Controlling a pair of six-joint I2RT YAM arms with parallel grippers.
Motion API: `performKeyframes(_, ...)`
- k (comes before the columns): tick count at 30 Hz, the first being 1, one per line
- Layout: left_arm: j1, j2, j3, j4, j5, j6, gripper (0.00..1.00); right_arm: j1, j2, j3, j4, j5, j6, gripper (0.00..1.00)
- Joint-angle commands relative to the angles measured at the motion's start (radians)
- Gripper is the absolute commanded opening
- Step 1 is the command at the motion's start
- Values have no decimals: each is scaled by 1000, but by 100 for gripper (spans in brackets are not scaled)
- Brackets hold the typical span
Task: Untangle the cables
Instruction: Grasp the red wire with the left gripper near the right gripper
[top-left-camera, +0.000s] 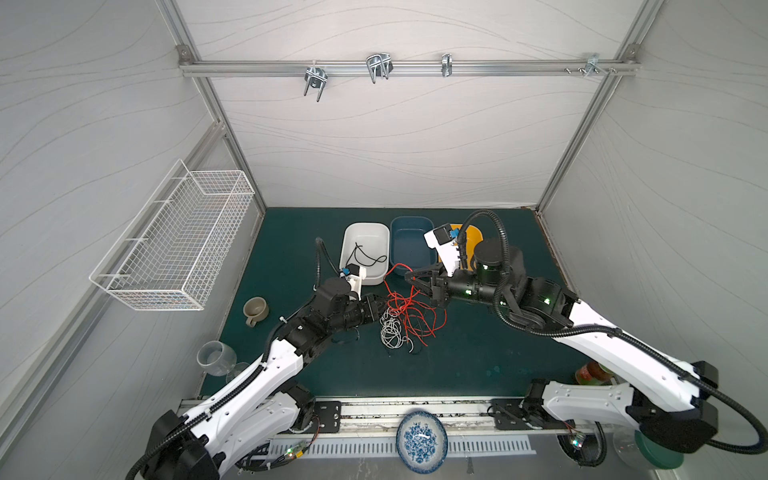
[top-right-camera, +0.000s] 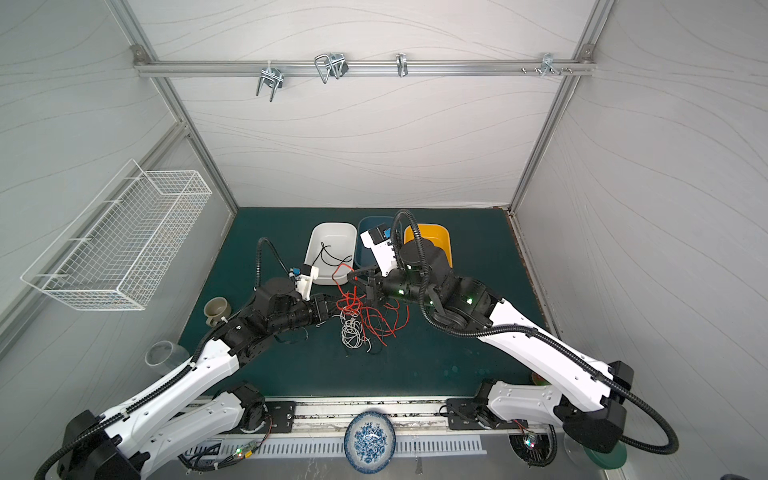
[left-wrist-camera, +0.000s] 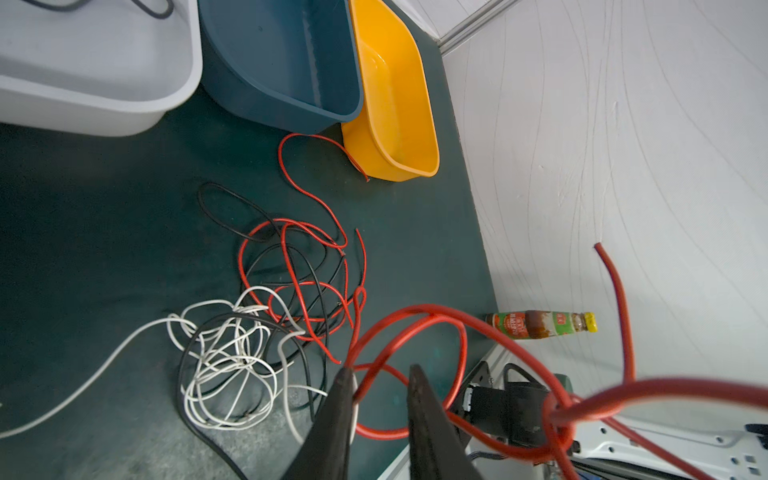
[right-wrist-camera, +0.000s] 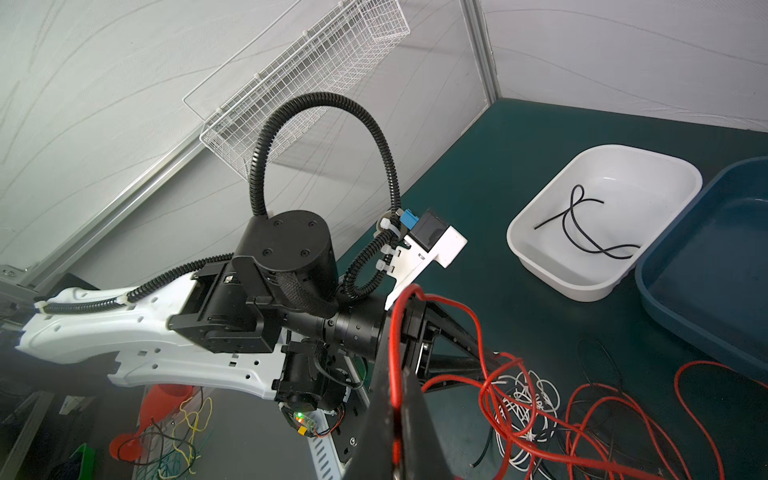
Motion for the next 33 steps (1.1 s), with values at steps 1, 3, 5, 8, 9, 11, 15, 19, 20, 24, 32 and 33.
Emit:
performKeyframes(1, -4, 2, 56, 12, -8, 20, 23, -4, -7, -4, 36, -22, 11, 0)
performKeyframes(3, -4, 6, 56, 11, -6, 24, 23, -4, -5, -4, 37, -25, 12, 0)
performKeyframes(5, -4, 10, 60, 3, -6, 30, 24, -4, -6, -2, 36, -27, 14, 0)
performKeyframes(8, -4, 13, 63, -13, -6, 35, 34, -4, -5, 3, 33, -25, 11, 0)
performKeyframes(9, -4, 13, 65, -18, -4, 38, 34, -3, -7, 4, 29, -20, 9, 0)
performKeyframes(11, -4, 8, 66, -38, 1, 39, 35, -3, -14, 2, 22, 13, 11, 0)
performKeyframes(15, -4, -24, 44, -41, 28, 22, 42, -7, -36, -12, 34, 42, 21, 0)
performKeyframes(19, -6, -63, -1, -14, 34, 9, 49, -7, -34, -12, 39, 5, 21, 0)
performKeyframes(20, -7, -67, -4, -15, 35, 5, 49, -7, -32, -12, 40, -4, 21, 0)
performKeyframes(24, -13, -76, -23, -8, 65, -16, 49, -7, -30, -11, 41, -10, 22, 0)
performKeyframes(32, -37, -121, -109, 61, 68, -121, 51, -8, -48, -31, 89, -10, 47, 0)
performKeyframes(33, -37, -124, -116, 69, 68, -131, 51, -8, -47, -33, 93, -14, 51, 0)
